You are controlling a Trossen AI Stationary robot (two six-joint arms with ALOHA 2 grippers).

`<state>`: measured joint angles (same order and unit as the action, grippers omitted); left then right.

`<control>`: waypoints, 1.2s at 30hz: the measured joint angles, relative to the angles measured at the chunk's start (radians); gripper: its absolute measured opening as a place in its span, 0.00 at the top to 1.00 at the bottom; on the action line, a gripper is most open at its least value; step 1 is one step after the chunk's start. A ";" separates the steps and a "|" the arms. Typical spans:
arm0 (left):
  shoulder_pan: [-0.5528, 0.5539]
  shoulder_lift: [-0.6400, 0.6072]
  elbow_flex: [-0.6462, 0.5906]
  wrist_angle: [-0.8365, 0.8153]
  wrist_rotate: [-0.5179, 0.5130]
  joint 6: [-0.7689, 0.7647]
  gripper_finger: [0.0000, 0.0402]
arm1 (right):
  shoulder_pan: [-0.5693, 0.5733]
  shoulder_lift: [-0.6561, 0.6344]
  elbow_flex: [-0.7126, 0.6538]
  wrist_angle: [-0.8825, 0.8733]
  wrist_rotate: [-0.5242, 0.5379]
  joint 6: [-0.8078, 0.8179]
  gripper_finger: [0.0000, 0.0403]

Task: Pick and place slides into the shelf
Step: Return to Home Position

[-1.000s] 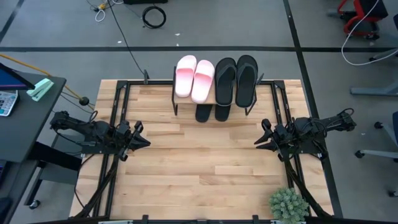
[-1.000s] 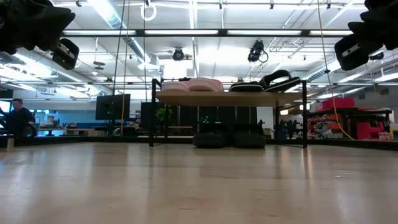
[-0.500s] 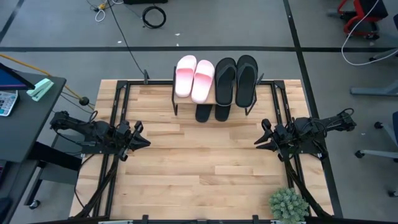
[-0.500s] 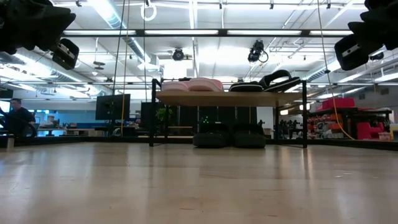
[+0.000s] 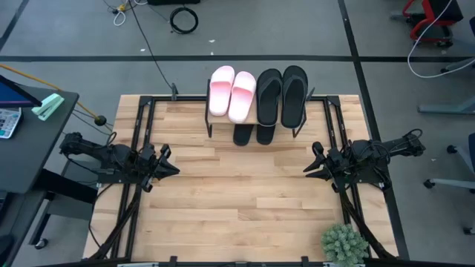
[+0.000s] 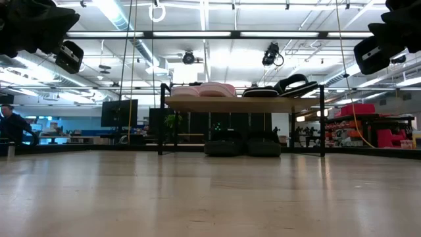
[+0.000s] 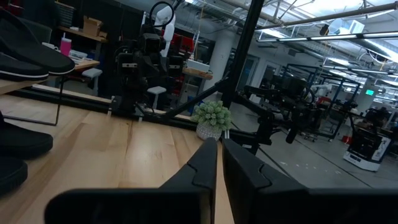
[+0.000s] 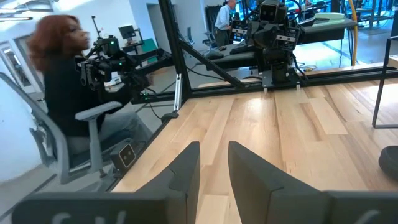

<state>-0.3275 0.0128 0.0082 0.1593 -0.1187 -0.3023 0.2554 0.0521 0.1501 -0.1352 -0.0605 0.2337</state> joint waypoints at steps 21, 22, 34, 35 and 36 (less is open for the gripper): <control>0.000 0.000 0.000 0.000 0.000 0.000 0.94 | 0.000 0.000 0.000 0.000 0.000 0.000 0.78; 0.000 0.000 0.000 0.000 0.000 0.000 0.93 | 0.000 0.000 0.000 0.000 0.000 0.000 0.78; 0.000 0.000 0.000 0.000 0.000 0.000 0.90 | 0.000 0.000 0.000 0.000 0.000 0.000 0.78; 0.000 0.000 0.000 0.000 0.000 0.000 0.90 | 0.000 0.000 0.000 0.000 0.000 0.000 0.78; 0.000 0.000 0.000 0.000 0.000 0.000 0.91 | 0.000 0.000 0.000 0.000 0.000 0.000 0.78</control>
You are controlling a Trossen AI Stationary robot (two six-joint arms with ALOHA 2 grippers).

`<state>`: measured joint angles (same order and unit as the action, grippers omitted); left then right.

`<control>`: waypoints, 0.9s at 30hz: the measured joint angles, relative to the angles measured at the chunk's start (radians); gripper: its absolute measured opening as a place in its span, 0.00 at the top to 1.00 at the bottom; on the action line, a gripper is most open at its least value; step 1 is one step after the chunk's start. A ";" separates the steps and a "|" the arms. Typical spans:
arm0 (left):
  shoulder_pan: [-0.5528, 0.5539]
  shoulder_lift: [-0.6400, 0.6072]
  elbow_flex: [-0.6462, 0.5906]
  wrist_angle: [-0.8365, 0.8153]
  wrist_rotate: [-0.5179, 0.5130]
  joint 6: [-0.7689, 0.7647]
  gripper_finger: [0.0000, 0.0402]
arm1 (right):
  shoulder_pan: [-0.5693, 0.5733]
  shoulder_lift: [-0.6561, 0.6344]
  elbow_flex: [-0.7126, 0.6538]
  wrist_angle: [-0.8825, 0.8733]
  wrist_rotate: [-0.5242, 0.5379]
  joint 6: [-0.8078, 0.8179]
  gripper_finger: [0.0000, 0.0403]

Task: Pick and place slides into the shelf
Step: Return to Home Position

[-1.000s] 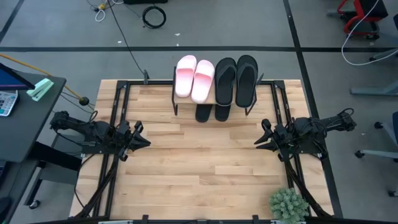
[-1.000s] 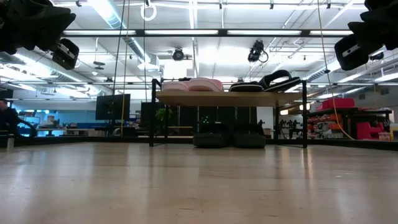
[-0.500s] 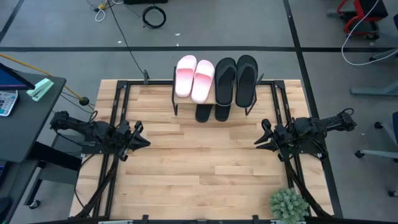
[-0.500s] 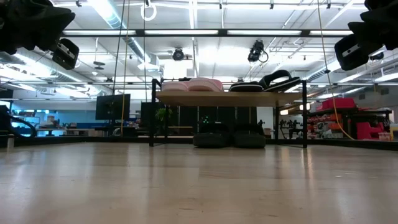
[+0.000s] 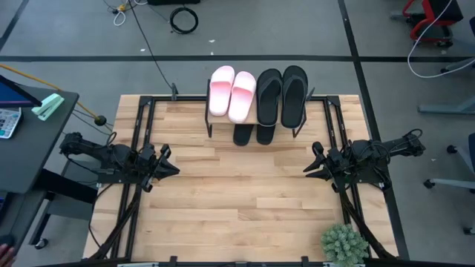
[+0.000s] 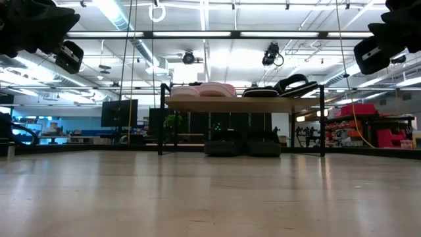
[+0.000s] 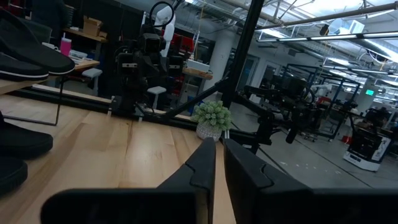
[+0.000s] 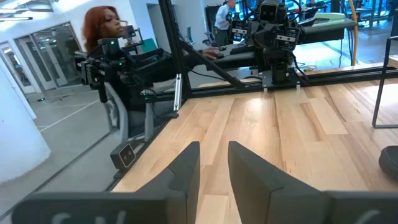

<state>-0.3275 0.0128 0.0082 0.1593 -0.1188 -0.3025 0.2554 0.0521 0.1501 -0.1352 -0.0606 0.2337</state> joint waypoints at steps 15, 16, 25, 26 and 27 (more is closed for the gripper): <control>0.000 0.000 0.000 0.000 0.000 0.000 0.91 | 0.000 0.000 0.000 0.000 0.000 0.000 0.78; 0.000 0.000 0.000 0.000 0.000 0.000 0.90 | 0.000 0.000 0.000 0.000 0.000 0.000 0.78; 0.000 0.000 0.000 0.000 0.000 0.000 0.92 | 0.000 0.000 0.000 0.000 0.000 0.000 0.78; 0.000 0.000 0.000 0.000 0.000 0.001 0.93 | 0.000 0.000 0.000 0.000 0.000 0.000 0.78; 0.000 0.000 0.000 0.000 0.000 0.000 0.93 | 0.000 0.000 0.000 0.000 0.000 0.000 0.78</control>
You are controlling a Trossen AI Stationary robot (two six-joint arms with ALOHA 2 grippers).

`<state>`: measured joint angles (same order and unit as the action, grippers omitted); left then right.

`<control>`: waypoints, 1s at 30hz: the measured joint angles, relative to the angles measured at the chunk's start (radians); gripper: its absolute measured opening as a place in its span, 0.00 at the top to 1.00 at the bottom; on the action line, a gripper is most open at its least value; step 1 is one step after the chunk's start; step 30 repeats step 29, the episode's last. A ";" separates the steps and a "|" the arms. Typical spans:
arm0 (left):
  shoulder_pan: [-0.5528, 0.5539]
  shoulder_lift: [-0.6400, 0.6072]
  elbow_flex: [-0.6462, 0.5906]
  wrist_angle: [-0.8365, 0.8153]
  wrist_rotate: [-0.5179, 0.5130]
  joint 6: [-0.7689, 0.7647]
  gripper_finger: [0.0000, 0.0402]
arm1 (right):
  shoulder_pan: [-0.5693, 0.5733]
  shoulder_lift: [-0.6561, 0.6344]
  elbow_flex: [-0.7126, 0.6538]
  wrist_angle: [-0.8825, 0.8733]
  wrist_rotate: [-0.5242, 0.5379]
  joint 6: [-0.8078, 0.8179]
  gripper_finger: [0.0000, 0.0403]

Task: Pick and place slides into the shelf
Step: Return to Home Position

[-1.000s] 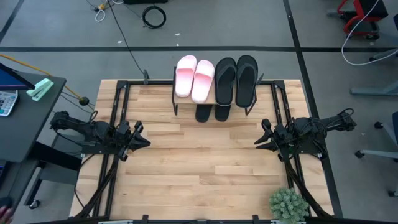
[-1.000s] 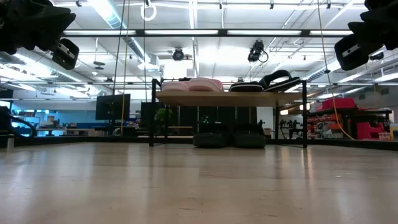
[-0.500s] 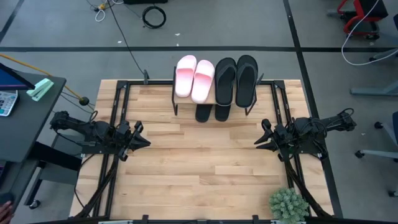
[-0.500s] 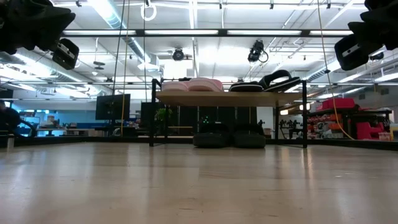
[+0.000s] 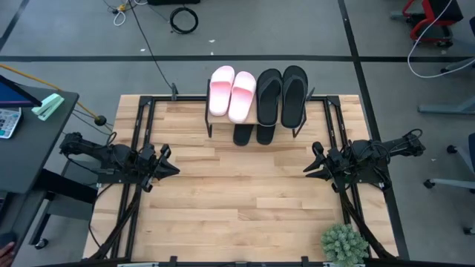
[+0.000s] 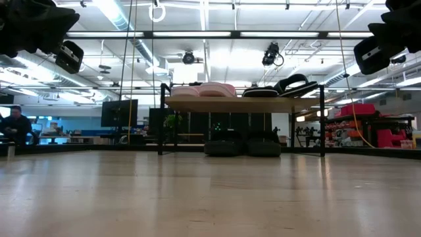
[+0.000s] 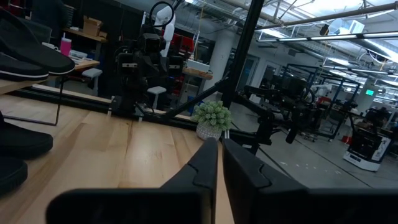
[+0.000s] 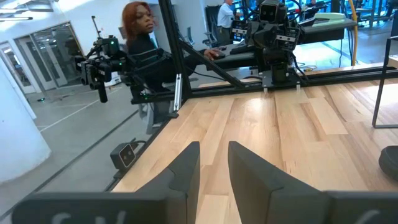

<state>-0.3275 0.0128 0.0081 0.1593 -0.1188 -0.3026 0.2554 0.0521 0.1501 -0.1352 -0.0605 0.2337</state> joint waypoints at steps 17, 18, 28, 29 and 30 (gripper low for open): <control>0.000 0.000 0.000 0.000 0.000 0.001 0.90 | 0.000 0.000 0.000 0.000 0.000 0.000 0.78; 0.000 0.000 0.000 0.000 0.000 0.001 0.90 | 0.000 0.000 0.000 0.000 0.000 0.000 0.78; 0.000 0.000 0.000 0.000 0.000 0.000 0.93 | 0.000 0.000 0.000 0.000 0.000 0.000 0.78; 0.000 0.000 0.000 0.000 0.000 0.000 0.93 | 0.000 0.000 0.000 0.000 0.000 0.000 0.78; 0.000 0.000 0.000 0.000 0.000 0.000 0.93 | 0.000 0.000 0.000 0.000 0.000 0.000 0.78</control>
